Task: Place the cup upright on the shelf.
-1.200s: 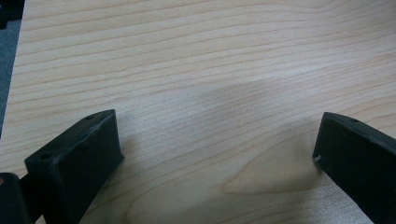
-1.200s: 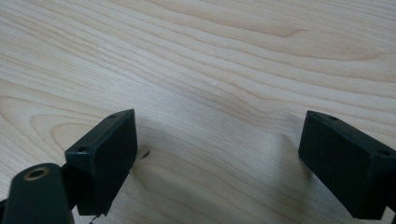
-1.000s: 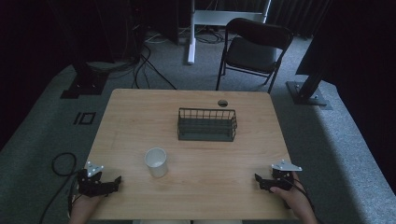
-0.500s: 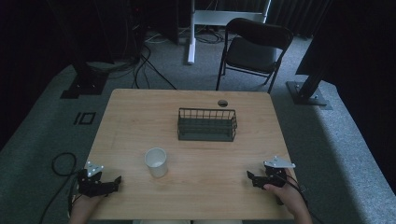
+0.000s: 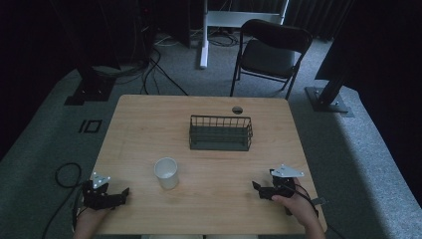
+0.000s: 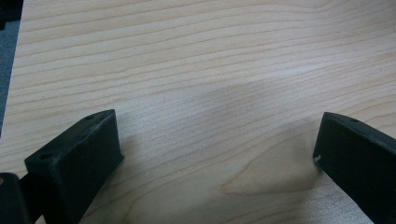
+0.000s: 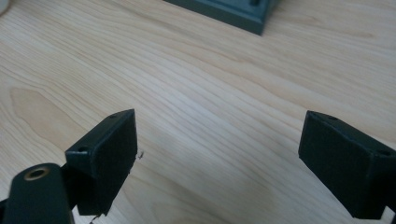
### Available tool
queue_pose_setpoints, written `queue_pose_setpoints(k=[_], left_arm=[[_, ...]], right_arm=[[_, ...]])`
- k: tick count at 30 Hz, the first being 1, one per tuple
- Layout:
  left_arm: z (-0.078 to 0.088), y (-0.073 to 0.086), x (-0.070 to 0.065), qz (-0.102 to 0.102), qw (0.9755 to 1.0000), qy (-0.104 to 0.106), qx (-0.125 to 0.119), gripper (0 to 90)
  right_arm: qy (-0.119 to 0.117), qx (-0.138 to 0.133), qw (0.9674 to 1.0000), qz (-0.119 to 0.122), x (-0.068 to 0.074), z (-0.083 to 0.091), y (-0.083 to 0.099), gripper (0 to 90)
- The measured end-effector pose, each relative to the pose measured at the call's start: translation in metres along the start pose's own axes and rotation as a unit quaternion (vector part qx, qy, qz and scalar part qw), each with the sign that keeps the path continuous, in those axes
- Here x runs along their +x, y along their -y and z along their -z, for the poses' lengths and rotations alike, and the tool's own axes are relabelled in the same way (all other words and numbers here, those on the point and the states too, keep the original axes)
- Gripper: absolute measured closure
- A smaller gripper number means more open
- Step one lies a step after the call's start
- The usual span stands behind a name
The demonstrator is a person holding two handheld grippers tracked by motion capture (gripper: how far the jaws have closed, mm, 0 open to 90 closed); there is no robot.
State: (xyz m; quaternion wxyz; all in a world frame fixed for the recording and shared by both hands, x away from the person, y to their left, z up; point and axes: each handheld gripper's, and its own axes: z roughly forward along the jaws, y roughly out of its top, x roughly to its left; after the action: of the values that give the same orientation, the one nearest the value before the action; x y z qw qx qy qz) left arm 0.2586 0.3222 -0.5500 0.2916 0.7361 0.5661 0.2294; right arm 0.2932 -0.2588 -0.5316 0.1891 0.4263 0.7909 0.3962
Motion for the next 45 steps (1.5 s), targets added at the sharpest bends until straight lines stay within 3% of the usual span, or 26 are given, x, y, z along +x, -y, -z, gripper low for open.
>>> queue_pose_setpoints(k=[13,18,45], left_arm=[[0.0,0.0,0.0,0.0,1.0,0.0,0.0,0.9],[0.0,0.0,0.0,0.0,1.0,0.0,0.0,0.9],[0.0,0.0,0.0,0.0,1.0,0.0,0.001,0.9]], right_arm=[[-0.037,-0.006,0.999,0.025,0.025,-0.014,-0.015,11.5],[-0.061,-0.014,0.9973,0.038,0.039,-0.023,-0.023,11.5],[-0.13,-0.022,0.9874,0.088,0.095,-0.058,-0.053,11.5]])
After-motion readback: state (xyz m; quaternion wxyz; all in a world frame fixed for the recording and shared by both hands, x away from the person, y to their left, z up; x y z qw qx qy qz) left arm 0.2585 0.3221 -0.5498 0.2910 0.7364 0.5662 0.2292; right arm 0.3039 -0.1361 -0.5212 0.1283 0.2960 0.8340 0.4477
